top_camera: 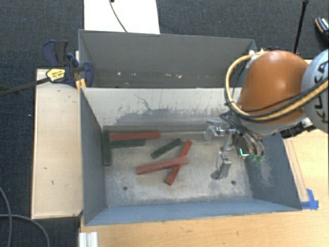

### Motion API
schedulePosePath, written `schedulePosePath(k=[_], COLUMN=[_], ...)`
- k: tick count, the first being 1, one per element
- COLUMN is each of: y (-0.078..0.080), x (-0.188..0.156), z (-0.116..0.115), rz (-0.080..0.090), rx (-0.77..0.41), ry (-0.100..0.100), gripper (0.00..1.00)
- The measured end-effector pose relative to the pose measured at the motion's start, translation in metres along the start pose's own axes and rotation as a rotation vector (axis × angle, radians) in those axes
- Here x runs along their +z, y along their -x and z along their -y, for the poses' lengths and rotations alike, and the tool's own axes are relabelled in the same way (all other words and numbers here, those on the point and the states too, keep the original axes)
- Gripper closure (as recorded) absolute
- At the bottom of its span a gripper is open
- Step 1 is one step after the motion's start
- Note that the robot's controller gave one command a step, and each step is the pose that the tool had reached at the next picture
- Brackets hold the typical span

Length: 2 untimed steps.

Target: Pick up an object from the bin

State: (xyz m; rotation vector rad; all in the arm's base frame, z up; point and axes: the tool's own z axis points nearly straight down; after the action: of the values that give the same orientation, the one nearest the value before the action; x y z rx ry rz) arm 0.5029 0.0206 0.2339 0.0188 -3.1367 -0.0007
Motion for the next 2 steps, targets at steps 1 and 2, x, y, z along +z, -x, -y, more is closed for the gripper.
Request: schedulePosePath(k=[1, 2], y=[0.029, 0.052], x=[0.167, 0.163], z=[-0.013, -0.083], rz=[0.006, 0.011], rx=[-0.056, -0.389], ry=[0.0, 0.001], gripper=[0.0, 0.0])
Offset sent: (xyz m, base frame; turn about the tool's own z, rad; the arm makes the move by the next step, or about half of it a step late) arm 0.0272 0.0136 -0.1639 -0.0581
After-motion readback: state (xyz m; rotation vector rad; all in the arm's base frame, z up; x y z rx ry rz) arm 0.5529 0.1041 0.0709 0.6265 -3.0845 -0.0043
